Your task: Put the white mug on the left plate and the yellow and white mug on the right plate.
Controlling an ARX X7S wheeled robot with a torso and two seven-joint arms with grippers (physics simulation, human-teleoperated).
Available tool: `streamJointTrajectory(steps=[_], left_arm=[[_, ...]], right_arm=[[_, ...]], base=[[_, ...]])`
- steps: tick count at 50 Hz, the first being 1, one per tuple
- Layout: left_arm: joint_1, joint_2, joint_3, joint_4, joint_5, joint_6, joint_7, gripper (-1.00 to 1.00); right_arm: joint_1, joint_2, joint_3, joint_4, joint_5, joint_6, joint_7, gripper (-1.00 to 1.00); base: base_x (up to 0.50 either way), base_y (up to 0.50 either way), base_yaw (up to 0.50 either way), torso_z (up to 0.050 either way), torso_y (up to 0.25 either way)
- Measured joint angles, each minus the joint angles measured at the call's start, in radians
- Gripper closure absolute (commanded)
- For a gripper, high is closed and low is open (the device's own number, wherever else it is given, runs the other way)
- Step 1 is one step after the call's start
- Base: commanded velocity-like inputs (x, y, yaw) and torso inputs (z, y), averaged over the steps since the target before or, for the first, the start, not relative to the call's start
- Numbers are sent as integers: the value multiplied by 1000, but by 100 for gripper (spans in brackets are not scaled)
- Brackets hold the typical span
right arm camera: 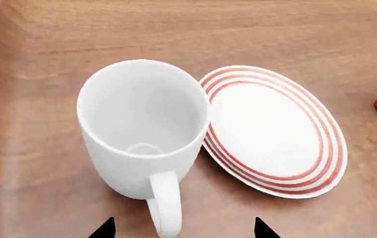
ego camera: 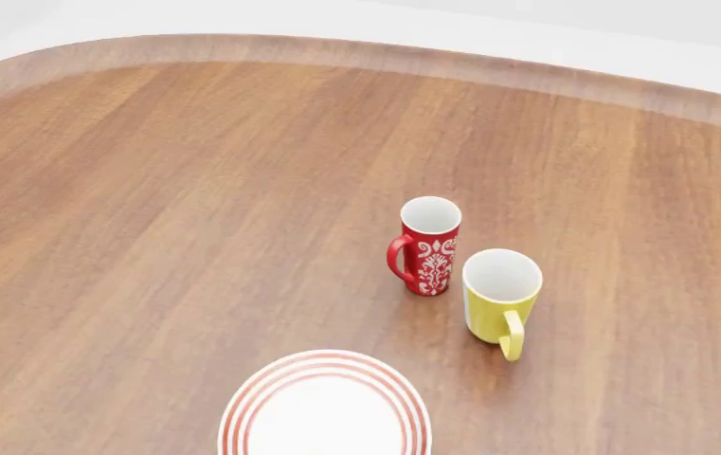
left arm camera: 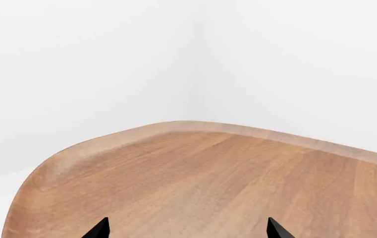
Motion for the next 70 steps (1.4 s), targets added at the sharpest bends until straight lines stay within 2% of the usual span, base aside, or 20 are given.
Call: streamJointTrajectory(steps=[13, 68, 69, 70], left_arm=[[3, -3, 3, 2, -3, 3, -6, -100], [1, -23, 10, -4, -18, 10, -25, -100], [2, -24, 10, -4, -19, 10, -25, -100], [2, -24, 10, -3, -19, 10, -25, -100]], right_arm=[[56, -19, -39, 57, -9, 6, -38, -100], [135, -122, -115, 405, -27, -161, -101, -100], [135, -122, -116, 408, -27, -163, -102, 100], [136, -123, -117, 411, -27, -165, -102, 100]], base=[[0, 0, 0, 0, 0], [0, 0, 0, 0, 0], [0, 0, 0, 0, 0], [0, 0, 0, 0, 0]])
